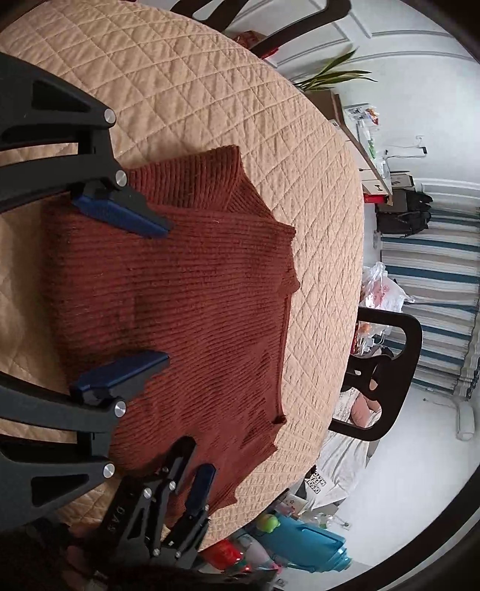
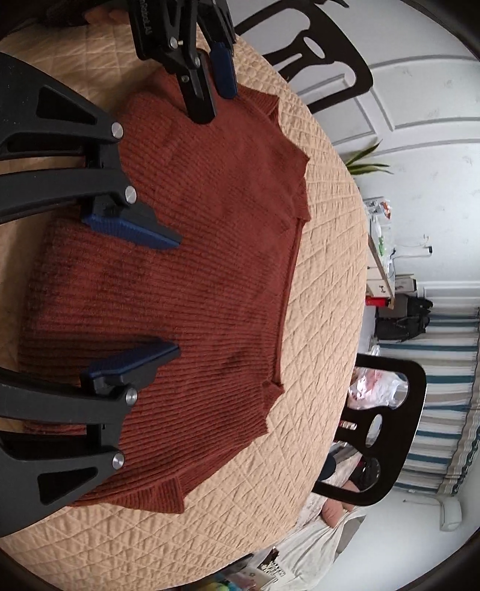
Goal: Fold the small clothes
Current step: 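Move both grippers to the side edge of the folded sweater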
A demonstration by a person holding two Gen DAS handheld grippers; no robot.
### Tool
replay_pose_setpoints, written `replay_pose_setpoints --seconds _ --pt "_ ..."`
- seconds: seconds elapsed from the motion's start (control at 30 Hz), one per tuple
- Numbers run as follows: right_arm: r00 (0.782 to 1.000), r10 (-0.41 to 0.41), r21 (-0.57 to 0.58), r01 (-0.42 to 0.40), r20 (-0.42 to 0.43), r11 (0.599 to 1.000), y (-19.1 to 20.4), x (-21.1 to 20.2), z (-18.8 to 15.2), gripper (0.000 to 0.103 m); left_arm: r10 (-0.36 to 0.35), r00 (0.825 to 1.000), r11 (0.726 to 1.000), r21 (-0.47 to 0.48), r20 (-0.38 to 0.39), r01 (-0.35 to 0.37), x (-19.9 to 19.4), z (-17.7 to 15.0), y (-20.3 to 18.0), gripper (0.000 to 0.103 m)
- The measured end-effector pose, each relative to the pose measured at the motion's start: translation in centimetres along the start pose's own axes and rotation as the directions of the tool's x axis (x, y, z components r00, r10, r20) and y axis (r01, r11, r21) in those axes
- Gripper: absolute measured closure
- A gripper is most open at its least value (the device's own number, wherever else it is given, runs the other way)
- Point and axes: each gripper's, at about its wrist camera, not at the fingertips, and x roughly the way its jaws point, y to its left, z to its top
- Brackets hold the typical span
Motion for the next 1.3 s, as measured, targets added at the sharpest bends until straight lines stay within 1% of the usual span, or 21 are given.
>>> replay_pose_setpoints --seconds 0.07,0.1,0.17,0.27,0.37,0.4,0.47,0.53,0.57,0.63,0.7,0.8,0.87,0.97,1.1,1.13,1.23,1.27,1.3 --pt "1.000 0.003 0.012 -0.003 0.023 1.000 0.2 -0.9 0.0 0.049 0.011 1.000 1.000 0.016 0.004 -0.011 -0.2 -0.2 -0.2 0.036" --pt "0.999 0.020 0.002 -0.020 0.049 1.000 0.5 -1.6 -0.1 0.049 0.015 1.000 1.000 0.021 0.005 -0.015 -0.2 -0.3 -0.3 0.036" --pt "0.997 0.045 -0.031 -0.043 0.061 0.999 1.3 -2.1 -0.4 0.049 0.024 1.000 0.999 0.032 0.007 -0.025 -0.3 -0.4 -0.4 0.036" --pt "0.997 0.076 -0.074 -0.073 0.035 0.995 2.8 -1.6 -1.0 0.049 0.035 0.999 0.998 0.048 0.008 -0.035 -0.4 -0.6 -0.6 0.036" --pt "0.999 0.051 -0.115 -0.051 -0.002 0.992 3.6 -0.3 -1.7 0.049 0.039 0.999 0.997 0.061 0.010 -0.039 -0.5 -0.7 -0.8 0.034" --pt "0.999 0.048 -0.119 -0.047 0.005 0.992 3.7 -0.4 -1.8 0.048 0.036 0.999 0.997 0.062 0.011 -0.037 -0.5 -0.8 -0.8 0.034" --pt "0.999 0.037 -0.122 -0.037 -0.008 0.992 3.8 -0.3 -1.6 0.048 0.031 0.999 0.997 0.064 0.010 -0.032 -0.6 -0.9 -0.8 0.033" --pt "1.000 0.028 -0.099 -0.029 -0.008 0.995 3.7 -0.7 -1.3 0.048 0.023 1.000 0.998 0.061 0.014 -0.024 -0.8 -0.9 -0.7 0.031" --pt "0.999 0.034 -0.090 -0.033 -0.001 0.995 3.7 -1.1 -1.4 0.048 0.017 1.000 0.998 0.059 0.014 -0.017 -1.0 -0.9 -0.6 0.031" --pt "0.997 0.070 -0.085 -0.068 0.021 0.994 4.0 -1.8 -1.4 0.048 0.006 1.000 0.999 0.053 0.016 -0.007 -1.3 -1.0 -0.3 0.030" --pt "0.996 0.085 -0.111 -0.082 0.021 0.990 4.8 -1.8 -1.4 0.048 0.000 1.000 0.999 0.047 0.023 -0.001 -1.7 -1.1 -0.1 0.030" --pt "0.998 0.067 -0.144 -0.068 -0.012 0.987 5.8 -0.7 -1.9 0.048 0.001 0.999 0.999 0.043 0.034 -0.002 -2.2 -1.2 0.2 0.029" --pt "0.999 0.050 -0.159 -0.051 -0.010 0.986 6.0 -0.5 -2.1 0.047 0.000 0.999 0.999 0.036 0.040 -0.002 -2.6 -1.2 0.6 0.028" --pt "0.999 0.047 -0.146 -0.049 -0.017 0.988 5.8 -0.9 -1.7 0.047 0.005 0.999 1.000 0.017 0.052 -0.006 -3.2 -1.2 1.3 0.027" --pt "0.994 0.106 -0.128 -0.102 0.028 0.987 6.4 -1.9 -1.3 0.047 0.010 0.998 1.000 0.004 0.063 -0.011 -3.6 -1.2 2.1 0.025" --pt "0.992 0.121 -0.128 -0.117 0.022 0.985 6.7 -1.7 -1.2 0.047 0.012 0.998 1.000 0.000 0.062 -0.012 -3.6 -1.2 2.2 0.025" --pt "0.991 0.130 -0.145 -0.131 -0.015 0.981 7.6 -0.5 -1.3 0.047 0.019 0.998 1.000 -0.007 0.059 -0.018 -3.7 -1.4 2.7 0.025" --pt "0.993 0.117 -0.154 -0.120 -0.032 0.981 7.9 0.1 -1.5 0.047 0.019 0.998 1.000 -0.011 0.057 -0.018 -3.7 -1.5 2.9 0.025" --pt "0.994 0.102 -0.169 -0.105 -0.027 0.980 8.2 0.2 -1.6 0.047 0.019 0.998 1.000 -0.013 0.055 -0.018 -3.7 -1.6 3.0 0.025"
